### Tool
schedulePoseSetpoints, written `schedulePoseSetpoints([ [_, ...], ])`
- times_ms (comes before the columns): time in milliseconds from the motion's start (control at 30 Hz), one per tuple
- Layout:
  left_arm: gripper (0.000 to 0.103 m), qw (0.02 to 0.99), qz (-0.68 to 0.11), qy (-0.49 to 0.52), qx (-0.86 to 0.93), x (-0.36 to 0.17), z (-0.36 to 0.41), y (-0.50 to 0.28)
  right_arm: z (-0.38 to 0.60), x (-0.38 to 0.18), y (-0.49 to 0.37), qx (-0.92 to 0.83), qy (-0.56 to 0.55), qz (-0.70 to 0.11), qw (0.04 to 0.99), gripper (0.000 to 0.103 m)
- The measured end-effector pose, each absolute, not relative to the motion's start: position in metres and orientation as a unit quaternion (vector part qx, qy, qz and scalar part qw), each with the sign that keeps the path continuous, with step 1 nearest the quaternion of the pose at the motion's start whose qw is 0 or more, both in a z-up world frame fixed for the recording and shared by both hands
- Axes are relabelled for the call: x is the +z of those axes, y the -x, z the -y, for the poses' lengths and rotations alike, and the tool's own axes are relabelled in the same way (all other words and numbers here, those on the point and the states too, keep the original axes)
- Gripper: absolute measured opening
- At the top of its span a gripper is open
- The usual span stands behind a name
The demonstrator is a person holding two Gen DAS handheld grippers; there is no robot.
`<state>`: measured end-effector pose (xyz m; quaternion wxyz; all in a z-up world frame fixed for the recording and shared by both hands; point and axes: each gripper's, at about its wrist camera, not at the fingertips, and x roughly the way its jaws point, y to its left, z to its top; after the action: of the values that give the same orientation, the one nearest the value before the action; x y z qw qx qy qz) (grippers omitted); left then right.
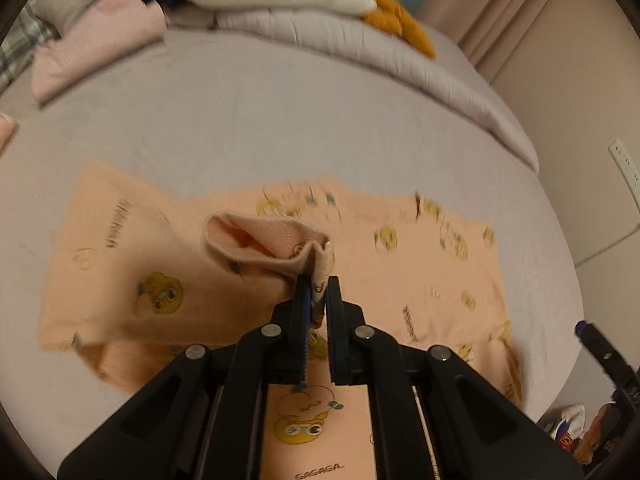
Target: Fold small clothes
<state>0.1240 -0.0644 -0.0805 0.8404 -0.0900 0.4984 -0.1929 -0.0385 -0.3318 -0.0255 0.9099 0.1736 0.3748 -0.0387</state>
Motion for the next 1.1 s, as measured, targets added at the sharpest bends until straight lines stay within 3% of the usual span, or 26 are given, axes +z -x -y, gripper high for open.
schedulePoseSetpoints([
  [67, 0.011, 0.836, -0.509, 0.071, -0.194, -0.092, 0.074, -0.123, 0.332, -0.028, 0.038, -0.038, -0.174, -0.378, 0.908, 0.060],
  [300, 0.064, 0.828, -0.512, 0.047, -0.223, -0.102, 0.094, -0.116, 0.334, -0.035, 0.035, -0.043, -0.173, -0.391, 0.903, 0.060],
  [500, 0.082, 0.820, -0.494, 0.035, -0.288, -0.091, 0.116, -0.101, 0.334, -0.039, 0.035, -0.044, -0.177, -0.394, 0.901, 0.060],
  [733, 0.082, 0.810, -0.501, 0.076, -0.295, -0.087, 0.098, -0.093, 0.332, -0.041, 0.033, -0.042, -0.174, -0.400, 0.899, 0.060],
  [1100, 0.080, 0.871, -0.461, 0.137, -0.100, -0.065, -0.033, -0.080, 0.283, -0.036, 0.002, 0.021, -0.120, -0.418, 0.900, 0.060],
])
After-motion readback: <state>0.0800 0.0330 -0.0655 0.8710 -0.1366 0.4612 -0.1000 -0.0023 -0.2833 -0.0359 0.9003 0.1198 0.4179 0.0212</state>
